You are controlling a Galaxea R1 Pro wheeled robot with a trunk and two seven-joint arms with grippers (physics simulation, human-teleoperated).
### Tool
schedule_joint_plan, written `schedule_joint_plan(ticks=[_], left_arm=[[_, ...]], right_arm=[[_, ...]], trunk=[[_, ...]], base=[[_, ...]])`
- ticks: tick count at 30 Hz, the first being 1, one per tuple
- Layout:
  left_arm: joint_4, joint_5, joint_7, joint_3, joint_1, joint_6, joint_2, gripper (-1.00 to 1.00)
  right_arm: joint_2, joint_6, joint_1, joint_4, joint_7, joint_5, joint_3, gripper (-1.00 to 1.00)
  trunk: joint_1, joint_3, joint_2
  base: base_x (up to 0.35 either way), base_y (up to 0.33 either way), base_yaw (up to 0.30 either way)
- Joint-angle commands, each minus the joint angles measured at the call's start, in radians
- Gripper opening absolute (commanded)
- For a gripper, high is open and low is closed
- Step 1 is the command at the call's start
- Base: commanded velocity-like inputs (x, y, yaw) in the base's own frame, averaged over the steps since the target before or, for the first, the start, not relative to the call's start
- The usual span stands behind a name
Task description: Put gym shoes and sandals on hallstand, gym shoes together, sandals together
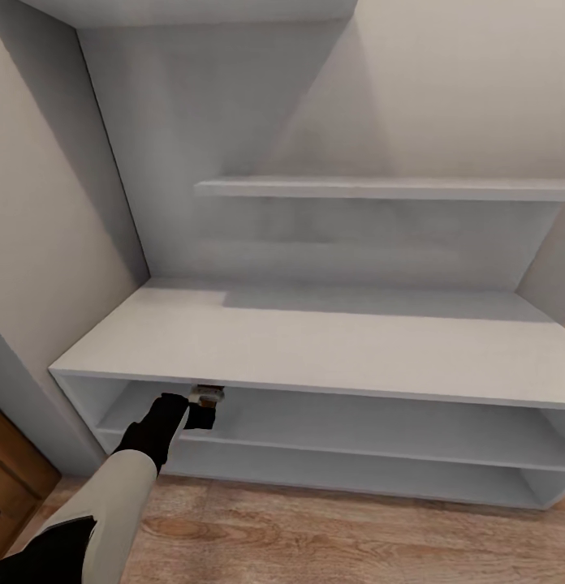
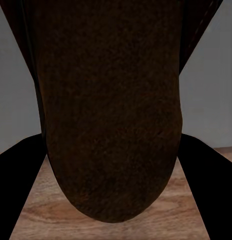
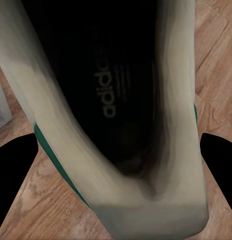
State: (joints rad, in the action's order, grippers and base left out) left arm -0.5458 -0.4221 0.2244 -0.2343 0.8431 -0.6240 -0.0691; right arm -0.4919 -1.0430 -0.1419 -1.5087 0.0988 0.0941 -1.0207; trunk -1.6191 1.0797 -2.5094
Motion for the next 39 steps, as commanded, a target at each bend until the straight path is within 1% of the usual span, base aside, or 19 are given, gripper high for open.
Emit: schedule_joint_plan(ticks=[1, 7, 21, 29, 39], left_arm=[[-0.002, -0.01, 0.009, -0.008, 0.001, -0.003, -0.001, -1.0], [-0.002, -0.01, 0.009, -0.008, 0.001, -0.003, -0.001, -1.0], [-0.002, -0.01, 0.009, -0.008, 0.001, -0.003, -0.001, -1.0], [-0.002, -0.01, 0.009, -0.008, 0.001, -0.003, -0.001, -1.0], [-0.001, -0.01, 0.01, -0.008, 0.001, -0.003, -0.001, -1.0]], right_arm=[[0.0, -0.004, -0.001, -0.001, 0.01, 0.011, -0.001, -1.0], [0.0, -0.004, -0.001, -0.001, 0.01, 0.01, -0.001, -1.0], [-0.001, -0.004, -0.001, -0.001, 0.01, 0.011, -0.001, -1.0], [-0.001, -0.004, -0.001, -0.001, 0.01, 0.011, -0.001, -1.0], [0.0, -0.004, -0.001, -0.001, 0.01, 0.011, -0.001, -1.0]], trunk=[[0.0, 0.001, 0.0], [0.0, 0.001, 0.0], [0.0, 0.001, 0.0], [0.0, 0.001, 0.0], [0.0, 0.001, 0.0]], base=[[0.002, 0.0, 0.0], [0.094, 0.0, 0.0], [0.005, 0.0, 0.0], [0.133, 0.0, 0.0], [0.012, 0.0, 0.0]])
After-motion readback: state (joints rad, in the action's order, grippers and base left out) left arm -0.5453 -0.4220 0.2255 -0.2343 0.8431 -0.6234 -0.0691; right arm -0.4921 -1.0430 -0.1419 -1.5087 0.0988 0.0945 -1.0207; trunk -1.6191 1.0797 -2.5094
